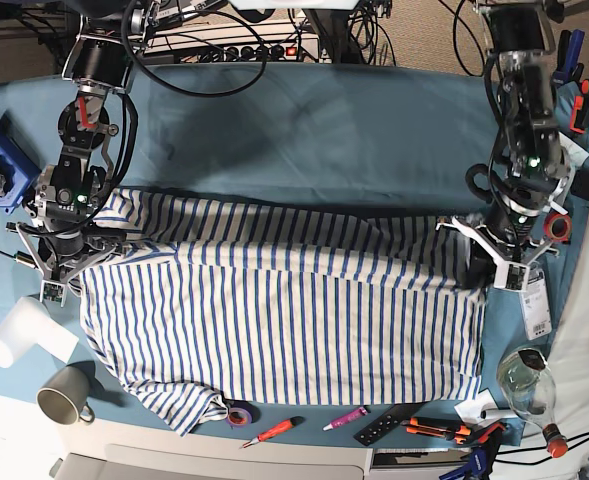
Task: Fold the T-shirt properly
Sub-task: 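Lift the collar edge with both grippers and fold it toward the hem, then release the right gripper and raise it away from the shirt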
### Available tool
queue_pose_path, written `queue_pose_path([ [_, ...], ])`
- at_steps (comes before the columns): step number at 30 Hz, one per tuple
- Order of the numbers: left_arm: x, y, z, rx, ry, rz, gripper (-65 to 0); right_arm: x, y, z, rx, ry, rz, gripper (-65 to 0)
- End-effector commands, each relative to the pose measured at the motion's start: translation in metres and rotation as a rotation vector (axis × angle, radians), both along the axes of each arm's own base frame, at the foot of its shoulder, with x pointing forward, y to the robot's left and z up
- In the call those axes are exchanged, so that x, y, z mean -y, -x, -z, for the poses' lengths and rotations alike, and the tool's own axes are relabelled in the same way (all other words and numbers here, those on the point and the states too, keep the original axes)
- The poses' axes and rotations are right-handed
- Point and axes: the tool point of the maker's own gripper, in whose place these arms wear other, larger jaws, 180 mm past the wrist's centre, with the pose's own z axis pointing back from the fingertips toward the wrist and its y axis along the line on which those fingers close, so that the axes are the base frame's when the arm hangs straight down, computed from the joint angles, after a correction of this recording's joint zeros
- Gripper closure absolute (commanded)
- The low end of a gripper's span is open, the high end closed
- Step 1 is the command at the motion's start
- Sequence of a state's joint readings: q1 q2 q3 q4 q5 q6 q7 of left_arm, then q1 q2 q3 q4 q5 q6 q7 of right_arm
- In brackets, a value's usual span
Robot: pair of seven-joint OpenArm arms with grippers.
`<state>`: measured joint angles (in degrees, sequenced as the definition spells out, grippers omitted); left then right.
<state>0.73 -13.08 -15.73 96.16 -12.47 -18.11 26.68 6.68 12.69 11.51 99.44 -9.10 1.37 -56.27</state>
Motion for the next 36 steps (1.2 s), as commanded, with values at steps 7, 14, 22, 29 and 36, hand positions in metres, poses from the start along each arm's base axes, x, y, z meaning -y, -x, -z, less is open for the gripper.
queue_pose_path([
  [7,-0.011,-0.036,-0.004,0.011,0.02,-0.016,0.0,0.008,-0.017,-0.026,0.079,0.05,-0.017,0.0],
  [14,-0.017,-0.049,-0.017,0.033,-0.004,-0.011,0.0,0.024,-0.041,0.003,-0.005,-0.014,0.028,0.0],
  [22,-0.02,-0.049,0.005,-0.035,0.007,-0.02,0.0,0.022,-0.06,-0.017,0.046,-0.011,0.002,0.0],
  [29,-0.015,-0.064,0.015,-0.086,-0.043,0.008,0.0,0.024,-0.065,-0.007,0.03,-0.025,0.003,0.0],
  [36,-0.023,-0.075,0.006,-0.067,-0.106,-0.044,0.0,0.023,-0.081,0.005,0.012,-0.046,-0.03,0.0],
])
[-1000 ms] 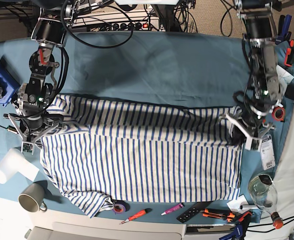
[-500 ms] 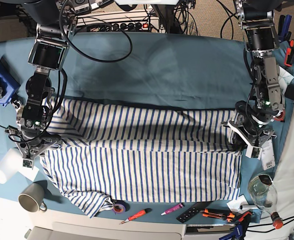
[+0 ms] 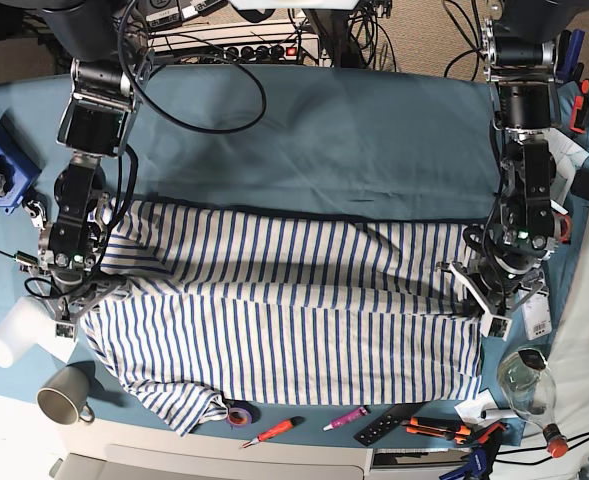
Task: Fold the T-shirt properly
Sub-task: 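Release the right gripper and raise it away from the shirt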
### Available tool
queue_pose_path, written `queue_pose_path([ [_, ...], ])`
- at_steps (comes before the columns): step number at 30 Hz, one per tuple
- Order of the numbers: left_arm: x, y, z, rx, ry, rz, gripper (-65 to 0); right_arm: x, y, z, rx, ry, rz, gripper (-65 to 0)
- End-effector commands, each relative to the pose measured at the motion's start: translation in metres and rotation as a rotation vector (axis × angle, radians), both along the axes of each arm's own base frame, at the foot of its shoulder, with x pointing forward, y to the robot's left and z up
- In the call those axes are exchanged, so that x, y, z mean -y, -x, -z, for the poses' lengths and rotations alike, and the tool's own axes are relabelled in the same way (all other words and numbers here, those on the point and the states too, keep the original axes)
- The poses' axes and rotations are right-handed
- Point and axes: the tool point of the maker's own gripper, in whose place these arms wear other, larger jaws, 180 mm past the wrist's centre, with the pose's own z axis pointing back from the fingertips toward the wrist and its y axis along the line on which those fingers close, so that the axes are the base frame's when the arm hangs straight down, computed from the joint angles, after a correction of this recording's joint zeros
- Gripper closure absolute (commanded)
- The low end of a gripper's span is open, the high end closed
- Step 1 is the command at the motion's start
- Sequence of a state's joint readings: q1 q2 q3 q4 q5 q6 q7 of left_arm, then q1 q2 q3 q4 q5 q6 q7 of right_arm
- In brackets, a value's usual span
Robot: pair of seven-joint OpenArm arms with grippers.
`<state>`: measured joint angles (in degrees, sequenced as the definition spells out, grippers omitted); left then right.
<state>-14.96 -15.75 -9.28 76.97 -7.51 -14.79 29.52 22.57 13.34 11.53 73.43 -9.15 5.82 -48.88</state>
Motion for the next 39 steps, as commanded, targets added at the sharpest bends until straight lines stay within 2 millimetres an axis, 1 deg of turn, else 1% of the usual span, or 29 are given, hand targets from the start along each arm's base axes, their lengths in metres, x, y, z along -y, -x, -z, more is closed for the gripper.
queue_pose_path([
  [1,-0.008,-0.011,-0.022,0.065,-0.014,-0.015,0.0,0.01,-0.013,-0.03,0.078,0.04,0.009,0.0],
  [5,-0.007,-0.01,-0.021,0.062,-0.015,-0.01,0.0,0.009,-0.014,-0.031,0.077,0.044,-0.002,0.0],
  [6,-0.004,-0.01,-0.021,0.061,-0.015,0.008,0.0,0.008,-0.014,-0.03,0.071,0.045,-0.016,0.0],
  [7,0.0,-0.01,-0.021,0.061,-0.016,0.036,-1.5,0.006,-0.015,-0.03,0.066,0.045,-0.028,0.0],
  [9,0.008,-0.009,-0.021,0.061,-0.015,0.087,-16.3,0.004,-0.015,-0.029,0.059,0.045,-0.041,-0.1],
  [10,0.011,-0.008,-0.021,0.062,-0.016,0.105,-23.2,0.004,-0.015,-0.028,0.056,0.045,-0.044,-4.8],
  [11,0.011,-0.008,-0.021,0.061,-0.016,0.108,-28.5,0.003,-0.015,-0.028,0.055,0.045,-0.048,-9.3],
  [12,0.011,-0.008,-0.021,0.061,-0.016,0.108,-32.0,0.003,-0.016,-0.029,0.055,0.045,-0.051,-13.6],
  [13,0.011,-0.008,-0.021,0.061,-0.016,0.108,-33.6,0.003,-0.016,-0.031,0.06,0.046,-0.051,-17.0],
  [14,0.01,-0.008,-0.021,0.061,-0.016,0.104,-33.9,0.003,-0.017,-0.033,0.062,0.046,-0.049,-18.9],
  [17,0.008,-0.007,-0.019,0.046,-0.02,0.09,-33.9,0.005,-0.018,-0.04,0.044,0.033,-0.023,-19.2],
  [19,0.0,-0.003,-0.013,-0.026,-0.04,0.049,-33.9,0.003,-0.016,-0.049,0.028,0.002,0.002,-19.1],
  [21,-0.006,0.0,-0.012,-0.084,-0.05,0.012,-33.9,-0.001,-0.015,-0.069,0.057,-0.01,0.003,-19.1],
  [23,-0.005,0.003,-0.018,-0.105,-0.034,0.017,-33.9,-0.008,-0.012,-0.09,0.092,-0.015,-0.004,-19.1],
  [25,-0.002,0.009,-0.02,-0.145,-0.018,0.025,-33.9,-0.01,-0.008,-0.1,0.102,-0.013,-0.002,-19.1],
  [27,-0.005,0.018,-0.013,-0.215,-0.018,0.025,-33.9,-0.01,-0.005,-0.094,0.086,-0.015,0.0,-19.1],
  [29,-0.013,0.024,-0.007,-0.256,-0.036,0.012,-33.9,-0.01,0.0,-0.085,0.061,-0.017,0.001,-19.1],
  [31,-0.019,0.026,-0.005,-0.268,-0.033,-0.016,-33.9,-0.01,0.005,-0.076,0.037,-0.017,0.003,-19.1],
  [35,-0.021,0.029,0.001,-0.284,-0.022,-0.041,-33.9,-0.006,0.018,-0.059,-0.014,-0.031,0.024,-19.1],
  [39,-0.023,0.037,0.016,-0.339,-0.015,-0.047,-33.9,0.005,0.03,-0.052,-0.03,-0.092,0.07,-19.1],
])
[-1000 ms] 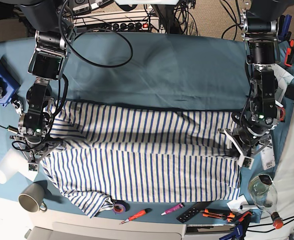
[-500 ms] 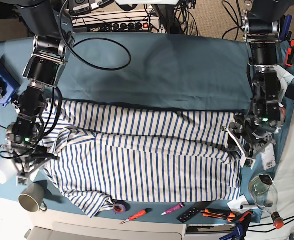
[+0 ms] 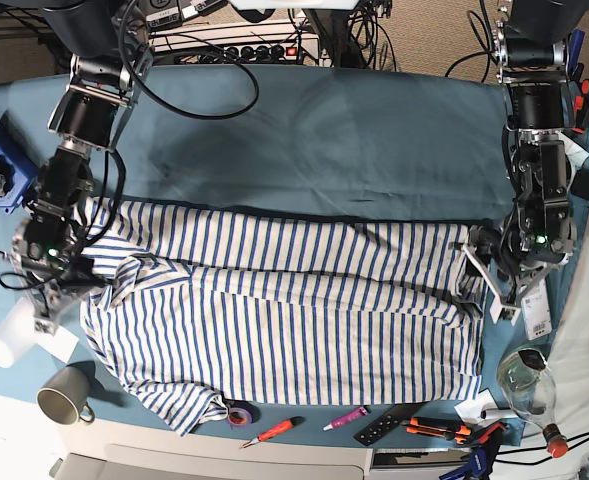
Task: Fold the T-shirt properly
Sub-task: 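Release the right gripper and raise it away from the shirt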
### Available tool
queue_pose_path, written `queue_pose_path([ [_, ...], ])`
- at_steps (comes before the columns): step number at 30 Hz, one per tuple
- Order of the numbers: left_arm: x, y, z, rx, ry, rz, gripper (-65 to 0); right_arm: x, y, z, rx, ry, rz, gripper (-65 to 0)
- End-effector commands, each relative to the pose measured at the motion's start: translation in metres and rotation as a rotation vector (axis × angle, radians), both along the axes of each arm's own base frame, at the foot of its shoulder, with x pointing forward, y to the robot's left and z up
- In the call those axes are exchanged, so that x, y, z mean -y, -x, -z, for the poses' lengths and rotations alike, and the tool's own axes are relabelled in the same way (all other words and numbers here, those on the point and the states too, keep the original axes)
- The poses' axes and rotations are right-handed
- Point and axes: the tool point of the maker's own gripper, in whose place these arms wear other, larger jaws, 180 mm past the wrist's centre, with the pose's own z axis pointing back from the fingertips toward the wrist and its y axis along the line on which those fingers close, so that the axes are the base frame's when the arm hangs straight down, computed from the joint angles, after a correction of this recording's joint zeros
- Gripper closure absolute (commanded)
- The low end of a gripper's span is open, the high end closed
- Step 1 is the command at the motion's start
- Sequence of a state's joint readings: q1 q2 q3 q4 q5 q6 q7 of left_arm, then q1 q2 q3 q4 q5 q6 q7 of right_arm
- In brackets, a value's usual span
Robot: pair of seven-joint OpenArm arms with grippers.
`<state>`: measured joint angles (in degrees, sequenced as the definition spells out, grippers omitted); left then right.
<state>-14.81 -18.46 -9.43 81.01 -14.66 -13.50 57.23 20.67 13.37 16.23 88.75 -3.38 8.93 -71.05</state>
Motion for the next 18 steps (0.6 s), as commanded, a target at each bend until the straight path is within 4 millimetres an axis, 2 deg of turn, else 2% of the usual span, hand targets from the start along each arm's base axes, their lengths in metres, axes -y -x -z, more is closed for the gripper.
queue_pose_path([
  [1,-0.003,-0.009,-0.013,0.034,0.005,-0.003,-33.9,0.01,-0.01,-0.024,0.076,0.004,0.008,-19.1],
  [4,0.003,-0.005,-0.005,0.004,0.052,-0.003,-33.9,0.022,0.0,-0.022,0.098,-0.075,0.046,-19.1],
  [8,0.0,0.001,0.011,-0.041,0.064,-0.017,-33.9,0.044,0.017,-0.021,0.119,-0.129,0.118,-19.1],
  [11,0.001,0.009,0.028,-0.092,0.074,-0.006,-32.6,0.059,0.036,-0.01,0.112,-0.148,0.176,-19.1],
  [15,0.0,0.018,0.043,-0.143,0.083,-0.008,-23.1,0.058,0.059,0.016,0.067,-0.186,0.174,-19.1],
  [18,-0.001,0.019,0.045,-0.148,0.084,-0.009,-21.5,0.051,0.068,0.032,0.048,-0.203,0.129,-19.1],
])
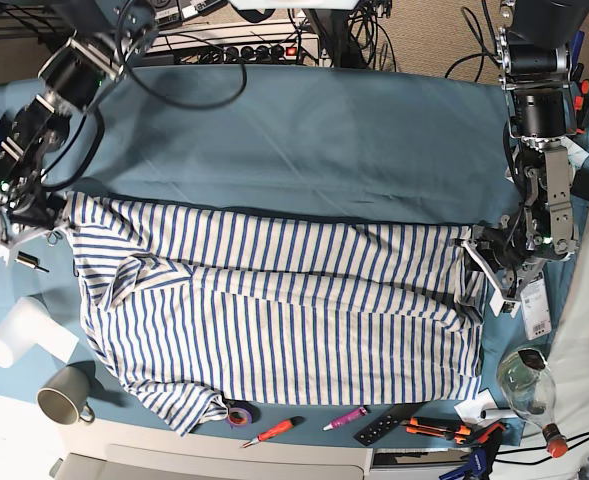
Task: Fold the T-shirt properly
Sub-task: 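Release the right gripper and raise it away from the shirt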
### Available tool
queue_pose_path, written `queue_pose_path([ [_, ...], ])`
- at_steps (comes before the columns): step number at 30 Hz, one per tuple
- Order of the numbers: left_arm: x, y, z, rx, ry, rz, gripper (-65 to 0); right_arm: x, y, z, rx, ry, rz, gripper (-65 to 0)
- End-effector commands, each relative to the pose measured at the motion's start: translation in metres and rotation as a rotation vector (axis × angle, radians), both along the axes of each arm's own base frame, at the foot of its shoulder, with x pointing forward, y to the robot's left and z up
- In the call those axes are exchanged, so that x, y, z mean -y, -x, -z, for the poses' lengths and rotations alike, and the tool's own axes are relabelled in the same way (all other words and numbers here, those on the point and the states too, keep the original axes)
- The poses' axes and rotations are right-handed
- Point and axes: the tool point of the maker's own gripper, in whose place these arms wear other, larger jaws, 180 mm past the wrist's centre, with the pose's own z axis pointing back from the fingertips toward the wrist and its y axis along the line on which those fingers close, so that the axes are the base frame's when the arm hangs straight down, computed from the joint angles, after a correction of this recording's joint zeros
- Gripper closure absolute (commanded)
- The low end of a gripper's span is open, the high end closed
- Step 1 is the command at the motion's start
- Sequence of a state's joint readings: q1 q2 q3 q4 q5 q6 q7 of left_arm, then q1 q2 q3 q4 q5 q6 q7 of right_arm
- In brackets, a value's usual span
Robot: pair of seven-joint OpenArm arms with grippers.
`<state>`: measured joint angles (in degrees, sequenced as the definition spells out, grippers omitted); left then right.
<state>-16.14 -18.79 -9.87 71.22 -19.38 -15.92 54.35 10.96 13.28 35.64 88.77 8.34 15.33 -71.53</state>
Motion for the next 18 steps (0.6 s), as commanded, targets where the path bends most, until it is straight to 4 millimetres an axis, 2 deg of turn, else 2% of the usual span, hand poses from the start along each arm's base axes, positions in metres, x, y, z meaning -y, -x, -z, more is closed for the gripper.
queue_pose_path([
  [1,-0.004,0.012,0.011,-0.074,-0.028,0.002,-21.5,0.005,-0.01,-0.016,0.066,0.02,-0.012,-19.1],
  [5,-0.004,0.012,0.01,-0.072,-0.028,0.002,-21.5,-0.005,-0.009,-0.009,0.096,-0.034,-0.034,-19.1],
  [12,-0.004,0.012,0.01,-0.072,-0.027,0.002,-21.5,-0.002,-0.011,-0.012,0.121,-0.012,-0.038,-19.1],
  [15,-0.005,0.012,0.01,-0.072,-0.028,0.002,-21.5,0.011,-0.006,-0.015,0.086,0.046,-0.026,-19.1],
  [18,-0.004,0.012,0.01,-0.072,-0.027,0.002,-21.5,0.03,-0.002,-0.027,0.085,0.107,0.0,-19.1],
])
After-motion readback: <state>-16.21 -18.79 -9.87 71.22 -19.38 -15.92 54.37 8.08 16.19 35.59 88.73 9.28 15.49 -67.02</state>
